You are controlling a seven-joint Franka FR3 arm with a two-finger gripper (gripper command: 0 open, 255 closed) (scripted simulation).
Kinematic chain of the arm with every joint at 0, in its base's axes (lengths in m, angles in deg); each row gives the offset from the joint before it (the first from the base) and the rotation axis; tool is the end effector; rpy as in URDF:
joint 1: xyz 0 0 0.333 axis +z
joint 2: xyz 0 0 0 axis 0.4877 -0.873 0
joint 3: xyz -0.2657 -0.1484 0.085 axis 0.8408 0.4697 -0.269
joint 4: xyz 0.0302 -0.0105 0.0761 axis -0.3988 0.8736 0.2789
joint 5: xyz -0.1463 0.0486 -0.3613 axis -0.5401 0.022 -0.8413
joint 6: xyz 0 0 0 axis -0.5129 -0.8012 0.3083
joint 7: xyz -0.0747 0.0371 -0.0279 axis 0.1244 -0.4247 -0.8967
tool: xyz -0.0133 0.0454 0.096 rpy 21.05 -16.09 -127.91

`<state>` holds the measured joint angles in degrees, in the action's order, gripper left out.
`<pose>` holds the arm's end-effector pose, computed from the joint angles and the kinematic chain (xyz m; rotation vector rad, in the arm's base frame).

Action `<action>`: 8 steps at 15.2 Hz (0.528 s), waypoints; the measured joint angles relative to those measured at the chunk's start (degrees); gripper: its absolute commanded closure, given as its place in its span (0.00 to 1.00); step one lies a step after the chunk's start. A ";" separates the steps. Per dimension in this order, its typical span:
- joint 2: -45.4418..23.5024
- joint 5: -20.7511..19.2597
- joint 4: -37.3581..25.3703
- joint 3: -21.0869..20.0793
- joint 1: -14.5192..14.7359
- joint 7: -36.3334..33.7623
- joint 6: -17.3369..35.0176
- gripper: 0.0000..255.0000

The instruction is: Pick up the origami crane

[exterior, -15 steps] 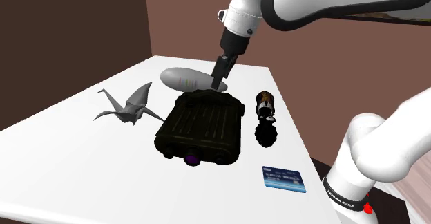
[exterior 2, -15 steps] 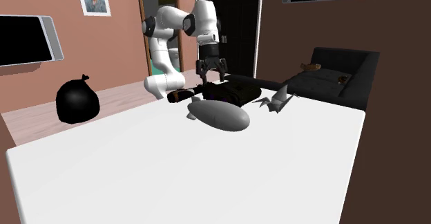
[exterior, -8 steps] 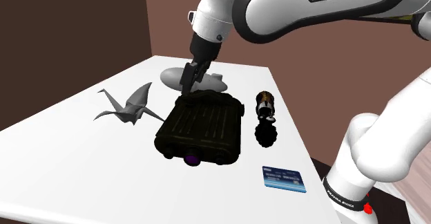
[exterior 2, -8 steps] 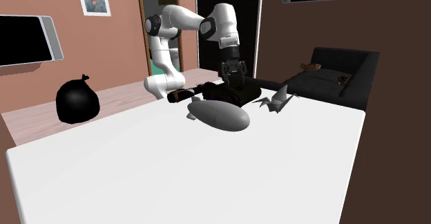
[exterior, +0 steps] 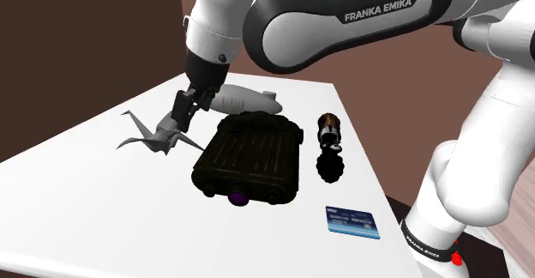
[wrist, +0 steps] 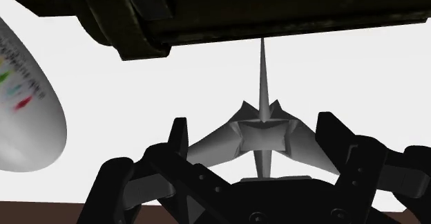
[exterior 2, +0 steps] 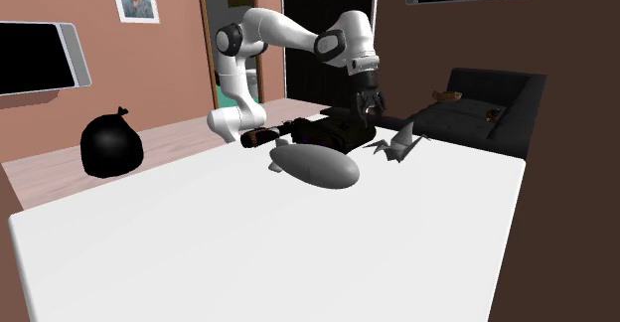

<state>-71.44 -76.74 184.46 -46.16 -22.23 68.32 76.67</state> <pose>0.4684 0.3415 0.5658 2.9824 0.6548 0.6068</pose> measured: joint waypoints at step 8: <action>-3.88 -4.04 0.71 -0.95 0.70 -3.28 4.20 0.00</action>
<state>-75.32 -80.78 185.18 -47.11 -21.53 65.04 80.87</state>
